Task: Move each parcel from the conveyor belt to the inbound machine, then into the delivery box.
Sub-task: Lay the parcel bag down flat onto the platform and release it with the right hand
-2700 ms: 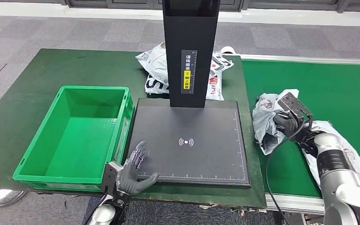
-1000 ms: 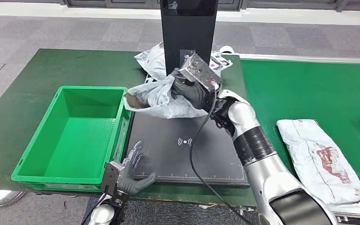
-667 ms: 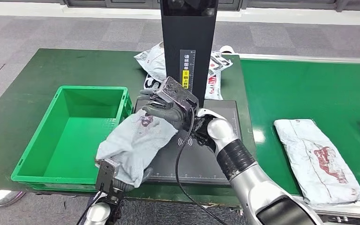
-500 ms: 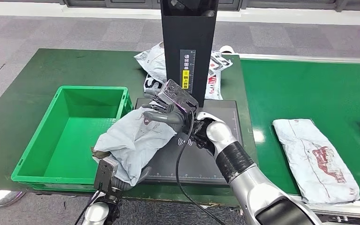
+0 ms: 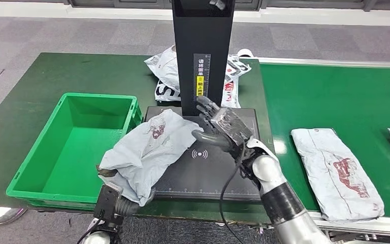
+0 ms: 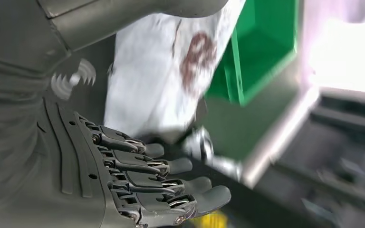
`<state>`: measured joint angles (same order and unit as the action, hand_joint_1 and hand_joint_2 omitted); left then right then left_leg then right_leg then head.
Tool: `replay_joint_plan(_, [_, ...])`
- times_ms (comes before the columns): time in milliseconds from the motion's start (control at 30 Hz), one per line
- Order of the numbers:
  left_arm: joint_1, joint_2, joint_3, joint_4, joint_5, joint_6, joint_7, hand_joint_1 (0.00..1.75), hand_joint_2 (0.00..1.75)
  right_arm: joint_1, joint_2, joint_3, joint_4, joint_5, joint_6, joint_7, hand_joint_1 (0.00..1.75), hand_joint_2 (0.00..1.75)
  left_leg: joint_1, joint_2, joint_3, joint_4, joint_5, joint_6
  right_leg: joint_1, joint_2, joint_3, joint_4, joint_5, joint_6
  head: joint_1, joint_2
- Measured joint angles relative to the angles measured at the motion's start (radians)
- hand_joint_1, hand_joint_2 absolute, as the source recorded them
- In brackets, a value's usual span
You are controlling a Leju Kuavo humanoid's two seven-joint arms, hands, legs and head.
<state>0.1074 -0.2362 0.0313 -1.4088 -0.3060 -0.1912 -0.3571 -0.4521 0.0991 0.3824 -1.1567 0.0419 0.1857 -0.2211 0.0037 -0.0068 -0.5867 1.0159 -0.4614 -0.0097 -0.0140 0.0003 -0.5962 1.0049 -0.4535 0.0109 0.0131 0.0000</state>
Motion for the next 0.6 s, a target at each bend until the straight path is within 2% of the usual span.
replay_joint_plan(100, [0.014,-0.012,-0.004,-0.075,-0.071,0.020,0.020,0.00,1.75,0.104,-0.012,-0.057,-0.165,0.081,-0.026,-0.015,0.00,1.75,0.000,0.000,-0.001,0.000,-0.001,0.000,0.000,0.000,0.000,0.000,-0.001,0.000,0.000,0.000])
replay_joint_plan(233, [-0.007,-0.019,-0.039,-0.143,-0.106,0.029,0.053,0.00,1.75,0.216,-0.011,-0.103,-0.329,0.172,-0.064,-0.032,0.00,1.75,0.000,0.000,0.000,0.000,-0.001,0.000,0.000,-0.001,-0.001,0.000,-0.001,0.000,0.000,0.000])
replay_joint_plan(433, [-0.151,-0.019,-0.133,-0.116,-0.113,0.043,0.139,0.00,1.75,0.376,0.026,-0.155,-0.549,0.277,-0.125,-0.045,0.00,1.75,0.000,0.000,0.000,0.000,-0.001,-0.001,0.000,-0.002,0.000,0.000,0.000,-0.001,0.000,0.000])
replay_joint_plan(600, [-0.233,-0.020,-0.171,-0.056,-0.097,0.055,0.148,0.00,1.75,0.438,0.044,-0.179,-0.642,0.295,-0.131,-0.042,0.00,1.75,0.000,0.002,0.000,0.000,-0.001,-0.001,0.000,0.001,0.000,0.000,0.000,-0.001,0.000,0.000])
